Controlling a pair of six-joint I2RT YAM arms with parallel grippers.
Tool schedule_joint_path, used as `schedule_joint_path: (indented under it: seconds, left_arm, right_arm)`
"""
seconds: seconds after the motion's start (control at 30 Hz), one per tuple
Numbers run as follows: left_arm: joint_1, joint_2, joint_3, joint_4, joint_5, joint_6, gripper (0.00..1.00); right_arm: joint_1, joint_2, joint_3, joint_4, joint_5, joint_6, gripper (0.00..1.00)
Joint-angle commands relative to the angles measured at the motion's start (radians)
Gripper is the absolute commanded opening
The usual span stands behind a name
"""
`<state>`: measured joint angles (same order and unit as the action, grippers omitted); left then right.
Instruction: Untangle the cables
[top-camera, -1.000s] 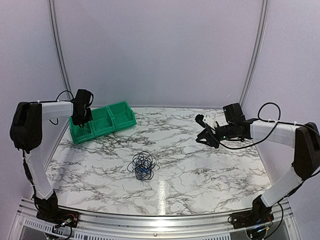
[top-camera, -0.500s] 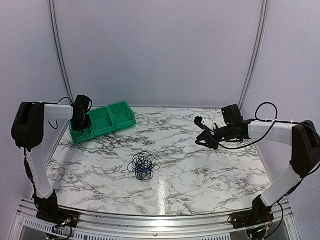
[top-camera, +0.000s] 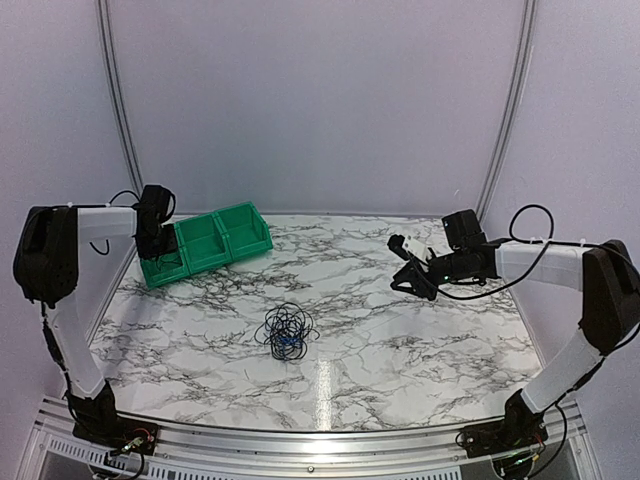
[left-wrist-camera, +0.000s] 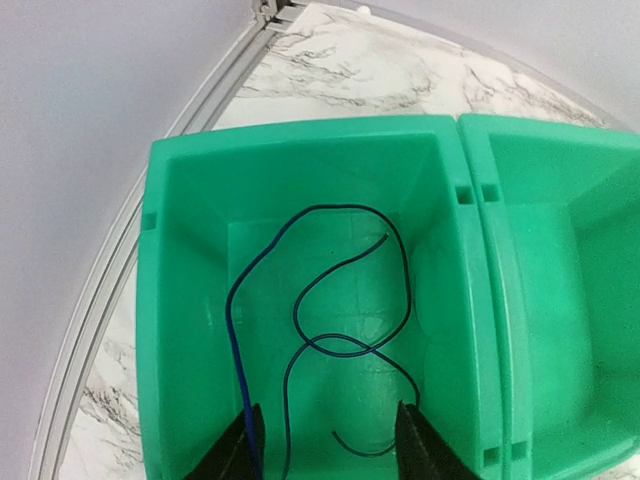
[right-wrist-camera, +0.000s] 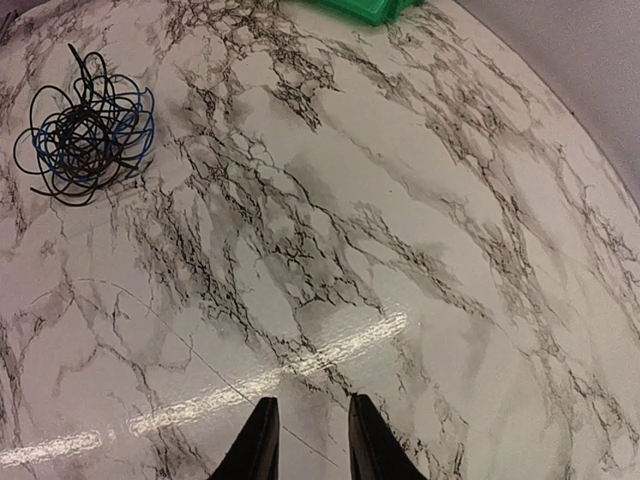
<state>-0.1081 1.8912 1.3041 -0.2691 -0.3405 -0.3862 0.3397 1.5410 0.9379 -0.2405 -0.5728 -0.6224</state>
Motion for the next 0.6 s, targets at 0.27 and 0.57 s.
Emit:
schedule_joint_path:
  seconds: [0.27,0.57]
  left_arm:
    - [0.007,-0.168,0.016,-0.097,-0.074,0.034,0.56]
    - [-0.043,-0.405,-0.099,0.072,0.374,0.273,0.53]
  right_arm:
    - [0.02,0.047,0.042,-0.026,0.016,-0.024,0.25]
    - [0.029,0.065,0.053,-0.026,-0.009,0.0,0.24]
